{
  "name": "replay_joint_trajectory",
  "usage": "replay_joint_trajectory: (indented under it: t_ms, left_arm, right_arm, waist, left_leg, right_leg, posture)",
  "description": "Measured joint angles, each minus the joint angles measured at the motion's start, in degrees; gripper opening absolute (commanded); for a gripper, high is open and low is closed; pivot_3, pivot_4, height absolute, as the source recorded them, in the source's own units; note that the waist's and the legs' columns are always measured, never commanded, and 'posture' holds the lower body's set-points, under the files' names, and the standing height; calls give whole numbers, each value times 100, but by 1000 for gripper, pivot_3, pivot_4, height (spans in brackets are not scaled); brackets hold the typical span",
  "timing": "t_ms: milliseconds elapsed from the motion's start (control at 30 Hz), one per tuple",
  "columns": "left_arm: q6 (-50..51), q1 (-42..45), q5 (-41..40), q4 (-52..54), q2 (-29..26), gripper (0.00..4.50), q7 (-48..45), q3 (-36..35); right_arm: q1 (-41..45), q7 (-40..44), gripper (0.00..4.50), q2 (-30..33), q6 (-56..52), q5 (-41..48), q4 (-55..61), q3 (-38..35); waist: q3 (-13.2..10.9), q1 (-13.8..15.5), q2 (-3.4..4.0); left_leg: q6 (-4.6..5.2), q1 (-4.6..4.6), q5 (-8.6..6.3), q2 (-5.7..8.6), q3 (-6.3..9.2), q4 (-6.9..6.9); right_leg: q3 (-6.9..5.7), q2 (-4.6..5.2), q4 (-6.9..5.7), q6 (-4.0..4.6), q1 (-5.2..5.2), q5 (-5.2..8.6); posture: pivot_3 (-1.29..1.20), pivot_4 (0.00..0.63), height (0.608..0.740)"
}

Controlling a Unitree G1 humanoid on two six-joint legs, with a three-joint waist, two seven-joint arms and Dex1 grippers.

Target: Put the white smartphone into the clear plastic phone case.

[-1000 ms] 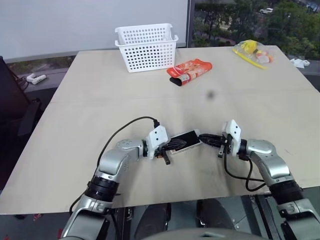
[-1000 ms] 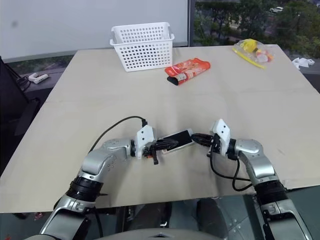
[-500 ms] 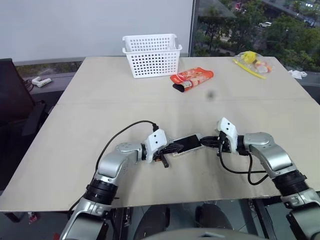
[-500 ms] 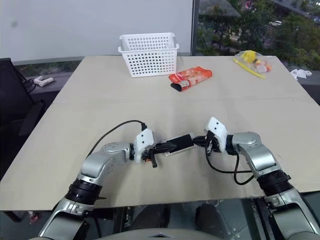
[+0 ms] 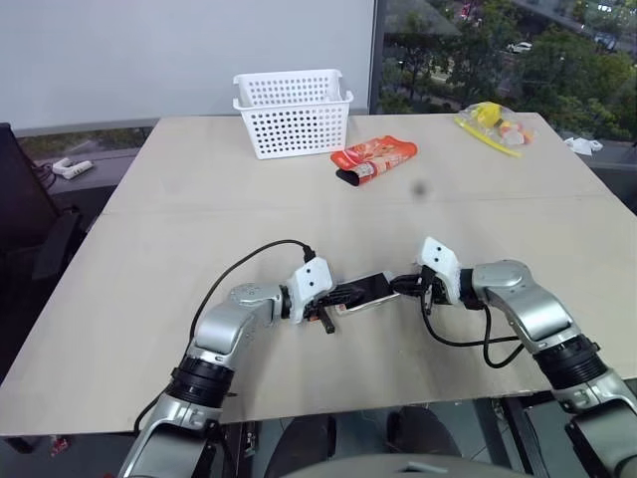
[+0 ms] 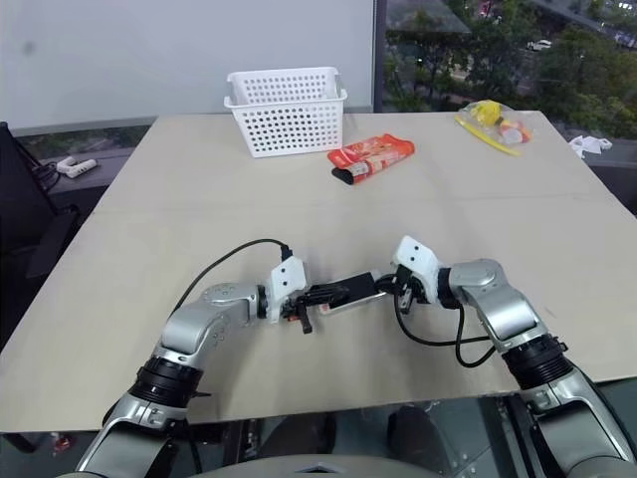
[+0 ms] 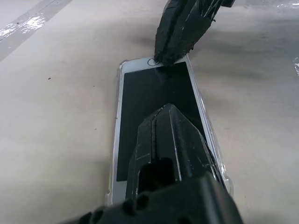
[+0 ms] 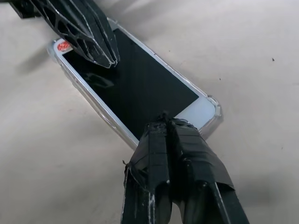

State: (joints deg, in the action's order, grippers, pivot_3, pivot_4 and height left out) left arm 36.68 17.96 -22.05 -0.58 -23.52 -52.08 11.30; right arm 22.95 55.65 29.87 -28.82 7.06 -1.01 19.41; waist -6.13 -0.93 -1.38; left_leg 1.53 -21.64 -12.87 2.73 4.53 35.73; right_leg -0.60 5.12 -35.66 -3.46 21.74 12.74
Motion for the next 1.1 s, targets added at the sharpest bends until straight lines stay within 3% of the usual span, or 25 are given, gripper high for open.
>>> replay_joint_trajectory:
  t_ms: [300, 833, 1100]
  left_arm:
    - [-1, -1, 64, -17, 0, 0, -4, 2]
    - [2, -17, 158, -24, 9, 0, -3, 11]
    - [2, -19, 168, -43, 15, 0, -5, 14]
  right_arm:
    - [3, -15, 91, 36, 808, -552, -123, 209]
    - [-115, -37, 91, 112, 3603, -985, -1265, 256]
    - [-94, -473, 91, 84, 4760, -1315, -1940, 365]
  waist:
    - [26, 3, 2]
    - [66, 7, -7]
    - [93, 9, -8]
  left_leg:
    - [-10, 0, -6, 0, 6, -1]
    - [-12, -7, -8, 0, 18, -50]
    - [-12, 0, -9, -4, 21, -58]
  right_leg:
    - [-4, 1, 1, 5, -6, 5]
    - [-18, 3, 86, 4, -23, 6]
    - [-21, 3, 95, 4, -31, 6]
  posture:
    - [0, 150, 740]
    - [0, 150, 740]
    - [0, 150, 740]
